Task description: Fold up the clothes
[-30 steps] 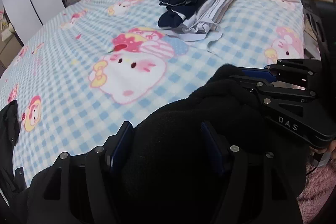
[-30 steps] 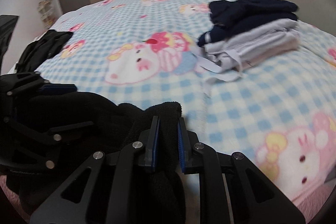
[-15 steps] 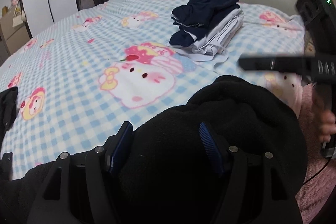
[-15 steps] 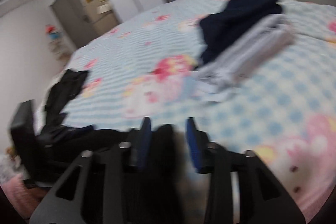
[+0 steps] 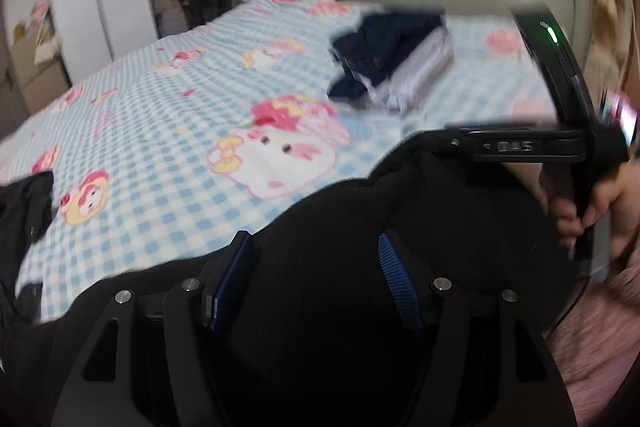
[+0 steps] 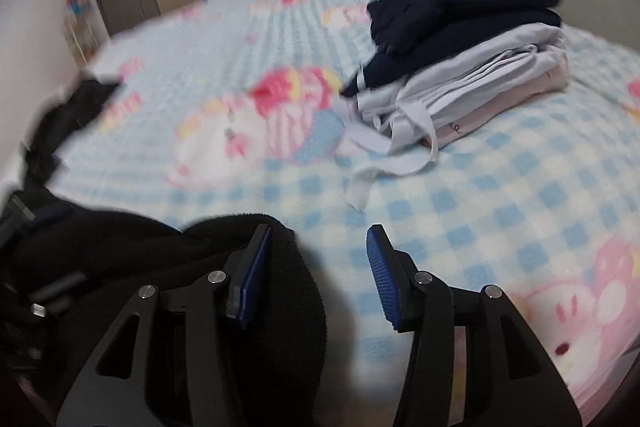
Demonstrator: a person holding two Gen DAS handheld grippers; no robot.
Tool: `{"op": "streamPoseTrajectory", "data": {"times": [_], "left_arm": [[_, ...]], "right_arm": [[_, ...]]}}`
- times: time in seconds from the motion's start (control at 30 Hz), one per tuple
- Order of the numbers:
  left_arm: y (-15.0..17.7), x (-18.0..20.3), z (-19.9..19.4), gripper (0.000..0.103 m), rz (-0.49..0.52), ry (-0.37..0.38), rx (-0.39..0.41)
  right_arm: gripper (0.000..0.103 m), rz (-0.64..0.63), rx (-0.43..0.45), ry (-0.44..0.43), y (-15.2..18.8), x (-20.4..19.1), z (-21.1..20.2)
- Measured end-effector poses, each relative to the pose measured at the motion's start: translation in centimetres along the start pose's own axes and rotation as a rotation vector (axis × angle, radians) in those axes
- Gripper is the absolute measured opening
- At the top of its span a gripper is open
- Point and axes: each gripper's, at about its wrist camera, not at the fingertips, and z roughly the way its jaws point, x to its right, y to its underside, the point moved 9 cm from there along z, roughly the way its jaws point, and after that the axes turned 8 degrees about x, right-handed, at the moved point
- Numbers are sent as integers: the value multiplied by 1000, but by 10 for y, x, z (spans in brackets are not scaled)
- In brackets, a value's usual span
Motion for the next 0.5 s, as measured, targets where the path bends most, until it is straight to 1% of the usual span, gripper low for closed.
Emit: {"op": "streamPoseTrajectory", "data": {"times": [0.03,0.07,0.1,0.13,0.17,0.23,0.3,0.33,0.37,0.4,0.43,0.47,0.5], "left_arm": [[-4,-13,-14,67,-57,-8,27],[-5,-36,-37,67,-143,-35,66],[1,-61,-53,68,-201,-89,69],[7,-86,-68,72,-259,-142,73],[14,-111,-84,73,-317,-196,77],[45,-171,-105,73,-423,-322,27],[81,-220,-116,73,-562,-374,-52],[97,-234,-116,74,-649,-328,-83],[109,-244,-114,78,-723,-279,-108],[118,-250,-110,79,-777,-234,-127],[122,-247,-101,81,-808,-153,-130],[125,-245,-93,83,-838,-71,-134],[127,-237,-85,83,-865,5,-144]], "right_arm": [[49,49,20,-59,-6,0,-9],[54,90,40,-113,-11,1,-19],[57,120,55,-148,-15,2,-26],[61,140,65,-167,-16,2,-30],[62,142,47,-167,-13,1,-26],[62,143,4,-160,-6,-2,-17],[62,144,-38,-154,1,-5,-8],[62,145,-59,-151,5,-6,-3],[64,163,-93,-157,8,-6,6],[67,203,-138,-195,15,-7,15],[75,246,-185,-237,21,-9,23],[80,309,-242,-300,29,-12,33],[81,352,-280,-332,35,-14,41]]}}
